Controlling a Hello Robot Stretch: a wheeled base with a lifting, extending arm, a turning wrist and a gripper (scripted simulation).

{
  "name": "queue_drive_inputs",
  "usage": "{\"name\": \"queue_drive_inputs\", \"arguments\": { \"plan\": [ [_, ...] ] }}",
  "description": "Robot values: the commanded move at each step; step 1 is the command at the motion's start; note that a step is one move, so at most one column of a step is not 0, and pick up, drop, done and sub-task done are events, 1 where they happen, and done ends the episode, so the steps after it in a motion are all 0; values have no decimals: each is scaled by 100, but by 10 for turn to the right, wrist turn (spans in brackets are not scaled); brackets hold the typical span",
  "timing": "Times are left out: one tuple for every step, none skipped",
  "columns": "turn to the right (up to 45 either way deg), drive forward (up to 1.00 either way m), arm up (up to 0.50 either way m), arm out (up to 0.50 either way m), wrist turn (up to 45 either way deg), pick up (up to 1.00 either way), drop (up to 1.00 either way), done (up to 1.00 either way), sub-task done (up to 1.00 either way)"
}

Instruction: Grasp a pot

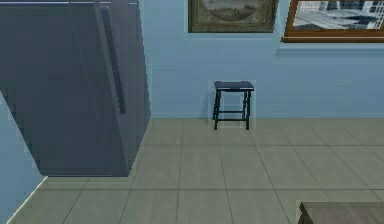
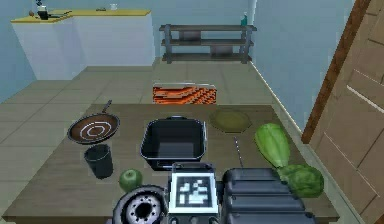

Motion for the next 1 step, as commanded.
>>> {"name": "queue_drive_inputs", "arguments": {
  "plan": [
    [0,0,0,22,0,0,0,0,0]
  ]
}}
